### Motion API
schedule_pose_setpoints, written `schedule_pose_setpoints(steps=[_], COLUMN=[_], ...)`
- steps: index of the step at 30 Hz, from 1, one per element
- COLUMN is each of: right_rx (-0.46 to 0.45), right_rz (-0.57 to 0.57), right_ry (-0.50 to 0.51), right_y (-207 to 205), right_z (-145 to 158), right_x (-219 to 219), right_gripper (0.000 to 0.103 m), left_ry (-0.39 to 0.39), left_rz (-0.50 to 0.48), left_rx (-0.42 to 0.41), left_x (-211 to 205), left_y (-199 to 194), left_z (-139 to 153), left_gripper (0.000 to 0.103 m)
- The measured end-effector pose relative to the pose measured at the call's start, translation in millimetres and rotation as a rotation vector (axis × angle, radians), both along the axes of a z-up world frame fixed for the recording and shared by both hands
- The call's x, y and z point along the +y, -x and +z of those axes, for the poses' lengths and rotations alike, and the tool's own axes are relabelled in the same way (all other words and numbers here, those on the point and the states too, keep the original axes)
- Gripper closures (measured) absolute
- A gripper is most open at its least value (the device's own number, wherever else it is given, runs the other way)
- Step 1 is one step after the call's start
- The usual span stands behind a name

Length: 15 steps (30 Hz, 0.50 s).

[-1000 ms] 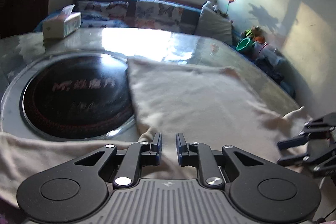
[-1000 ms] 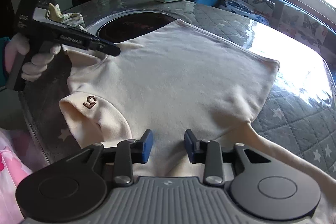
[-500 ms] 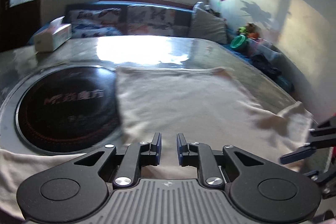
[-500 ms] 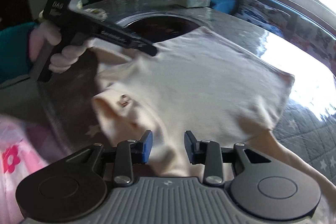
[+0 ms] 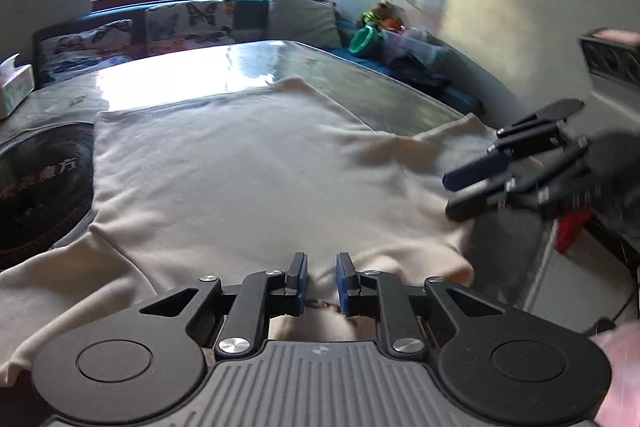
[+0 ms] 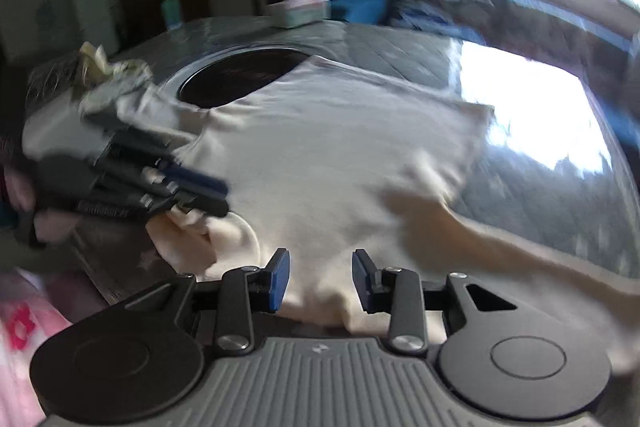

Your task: Fold clothes

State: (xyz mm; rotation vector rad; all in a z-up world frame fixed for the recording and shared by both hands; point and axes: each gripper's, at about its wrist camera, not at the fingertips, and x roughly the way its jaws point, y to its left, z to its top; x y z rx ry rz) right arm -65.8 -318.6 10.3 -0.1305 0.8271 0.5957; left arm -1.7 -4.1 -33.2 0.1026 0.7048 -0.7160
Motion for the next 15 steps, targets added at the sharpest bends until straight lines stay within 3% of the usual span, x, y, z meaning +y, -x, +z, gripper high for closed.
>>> schedule_pose_setpoints(steps=[8, 15], right_rx=[-0.034, -0.003], right_rz=[-0.025, -0.008], right_ry=[0.04, 0.031], right_y=[7, 12], right_z=[-7, -15], right_x=[-5, -4], right_gripper=[0.069, 0.07], left_ry=[0.065, 0.032], left_rz=[0.01, -0.083], left_rx=[-0.013, 0.036], left_x=[-3, -38], left_y=[-16, -18], left_z=[23, 6], left_gripper=[0.08, 0.08])
